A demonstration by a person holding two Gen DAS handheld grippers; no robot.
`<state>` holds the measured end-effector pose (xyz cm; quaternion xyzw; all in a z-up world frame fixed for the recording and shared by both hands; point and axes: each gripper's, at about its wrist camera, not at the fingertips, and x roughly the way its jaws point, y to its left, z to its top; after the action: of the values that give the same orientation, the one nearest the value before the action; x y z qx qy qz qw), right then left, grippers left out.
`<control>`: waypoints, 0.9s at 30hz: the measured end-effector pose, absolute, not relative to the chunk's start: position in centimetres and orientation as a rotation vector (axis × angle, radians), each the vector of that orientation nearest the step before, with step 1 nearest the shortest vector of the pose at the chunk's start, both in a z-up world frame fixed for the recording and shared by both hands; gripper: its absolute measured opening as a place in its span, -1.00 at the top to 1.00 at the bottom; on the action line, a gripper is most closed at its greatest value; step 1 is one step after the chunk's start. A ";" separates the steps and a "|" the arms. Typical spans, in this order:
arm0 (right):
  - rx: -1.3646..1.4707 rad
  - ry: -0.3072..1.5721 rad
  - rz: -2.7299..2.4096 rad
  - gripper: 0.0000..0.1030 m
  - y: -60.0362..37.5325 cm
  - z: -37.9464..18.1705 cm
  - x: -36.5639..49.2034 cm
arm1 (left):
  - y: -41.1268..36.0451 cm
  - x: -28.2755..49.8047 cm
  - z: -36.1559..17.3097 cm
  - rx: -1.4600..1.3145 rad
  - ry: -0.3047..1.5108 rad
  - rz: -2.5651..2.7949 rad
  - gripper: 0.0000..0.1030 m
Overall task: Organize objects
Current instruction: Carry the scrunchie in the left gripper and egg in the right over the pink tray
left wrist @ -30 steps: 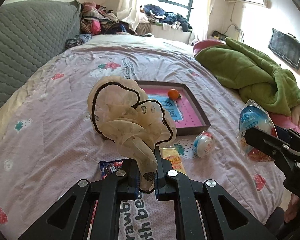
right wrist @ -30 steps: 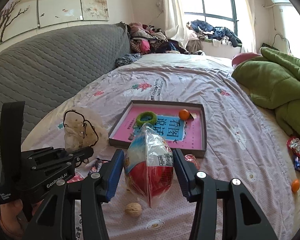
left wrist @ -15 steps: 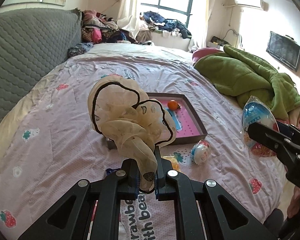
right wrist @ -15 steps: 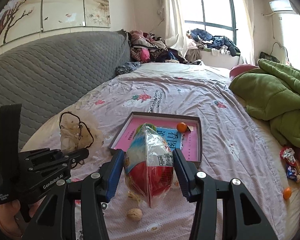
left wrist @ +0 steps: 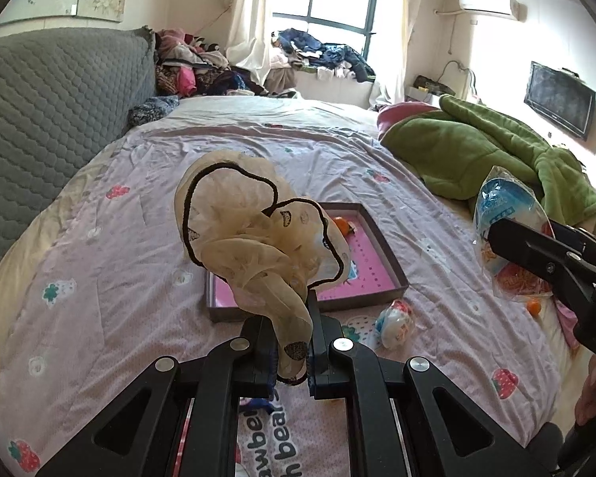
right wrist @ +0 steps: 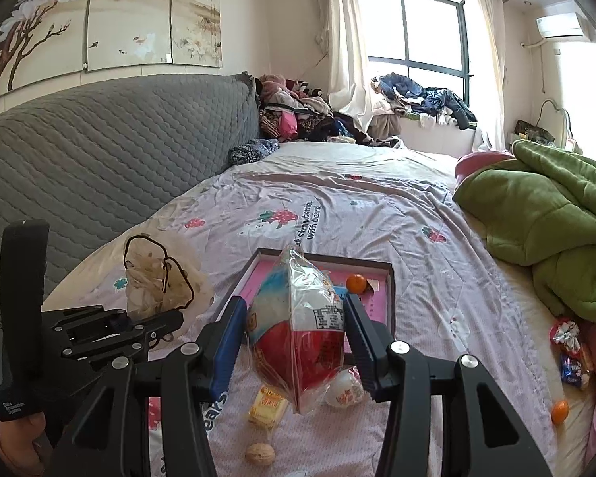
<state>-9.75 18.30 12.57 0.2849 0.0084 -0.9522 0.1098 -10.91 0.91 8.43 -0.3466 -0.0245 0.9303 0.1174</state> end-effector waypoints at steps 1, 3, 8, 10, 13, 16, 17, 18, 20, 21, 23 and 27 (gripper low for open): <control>0.834 0.026 -2.804 0.02 18.3 12.6 -9.9 | 0.9 -11.1 8.5 -1.016 -0.070 2.723 0.80; 0.828 0.032 -2.813 0.02 18.3 12.6 -10.3 | 0.9 -11.6 8.5 -1.017 -0.077 2.721 0.80; 0.823 0.032 -2.820 0.02 18.3 12.7 -11.1 | 1.0 -12.6 8.6 -1.013 -0.071 2.723 0.80; 0.818 0.033 -2.820 0.02 18.3 12.6 -11.4 | 1.3 -12.9 8.6 -1.011 -0.059 2.724 0.80; 0.818 0.037 -2.819 0.02 18.2 12.5 -11.8 | 1.6 -13.3 8.4 -1.010 -0.051 2.721 0.80; 0.820 0.035 -2.818 0.02 18.1 12.4 -12.2 | 1.8 -13.6 8.3 -1.006 -0.036 2.728 0.80; 0.820 0.034 -2.819 0.02 18.2 12.4 -12.2 | 1.9 -13.6 8.3 -1.007 -0.036 2.727 0.80; 0.821 0.033 -2.818 0.02 18.1 12.3 -12.4 | 1.9 -13.7 8.3 -1.008 -0.037 2.725 0.80; 0.824 0.027 -2.817 0.02 18.2 12.3 -12.7 | 1.9 -14.0 8.2 -1.009 -0.037 2.727 0.80; 0.823 0.027 -2.815 0.02 18.2 12.3 -12.9 | 1.8 -14.1 8.2 -1.009 -0.036 2.731 0.80; 0.819 0.030 -2.819 0.02 18.1 12.3 -13.1 | 1.6 -14.3 8.1 -1.012 -0.047 2.734 0.80; 0.826 0.034 -2.815 0.02 18.0 12.2 -14.0 | 1.6 -15.0 7.9 -1.020 -0.045 2.734 0.80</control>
<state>-14.02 17.96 12.22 0.2801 0.0116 -0.9543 0.1034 -14.99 1.55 7.88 -0.3473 -0.0154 0.9310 0.1114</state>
